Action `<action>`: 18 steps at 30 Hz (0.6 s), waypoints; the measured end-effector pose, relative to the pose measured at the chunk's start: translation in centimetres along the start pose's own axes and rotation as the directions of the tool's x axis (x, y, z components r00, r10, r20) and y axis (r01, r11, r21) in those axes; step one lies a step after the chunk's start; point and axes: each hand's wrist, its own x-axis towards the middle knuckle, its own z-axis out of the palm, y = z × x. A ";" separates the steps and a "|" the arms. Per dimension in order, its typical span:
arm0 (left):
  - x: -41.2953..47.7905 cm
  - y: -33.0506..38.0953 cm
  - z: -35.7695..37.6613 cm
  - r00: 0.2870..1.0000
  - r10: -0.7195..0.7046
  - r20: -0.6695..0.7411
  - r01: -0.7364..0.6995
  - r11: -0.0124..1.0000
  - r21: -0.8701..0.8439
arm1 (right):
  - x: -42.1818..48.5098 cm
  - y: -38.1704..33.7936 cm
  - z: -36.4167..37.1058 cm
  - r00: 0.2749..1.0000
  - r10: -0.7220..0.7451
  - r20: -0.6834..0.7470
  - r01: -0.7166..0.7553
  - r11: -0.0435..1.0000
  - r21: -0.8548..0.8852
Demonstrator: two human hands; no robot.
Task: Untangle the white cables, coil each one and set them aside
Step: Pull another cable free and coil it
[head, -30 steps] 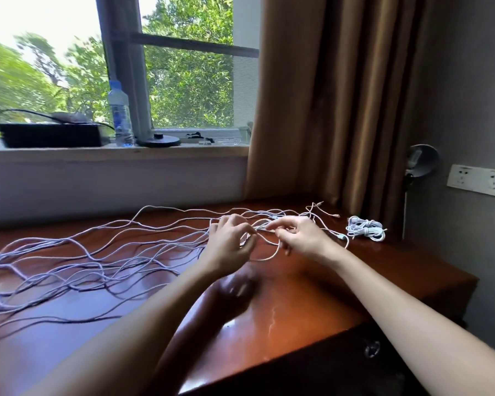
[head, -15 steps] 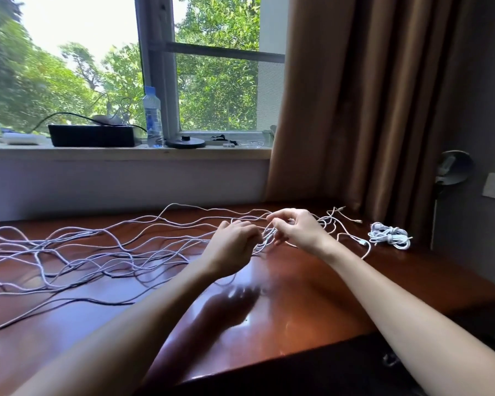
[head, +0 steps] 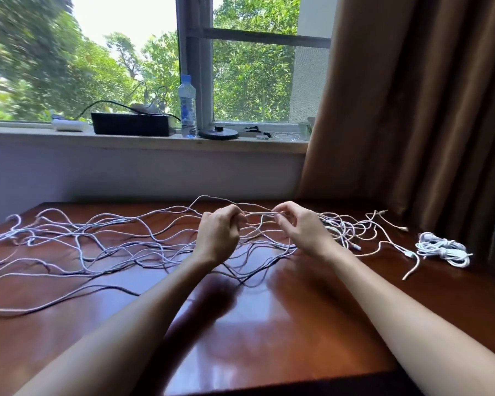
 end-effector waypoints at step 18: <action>-1.0 -0.8 -4.4 0.881 -0.430 0.196 0.431 0.561 -0.707 | 1.3 -4.1 5.7 0.989 -0.023 -0.145 0.058 0.968 0.242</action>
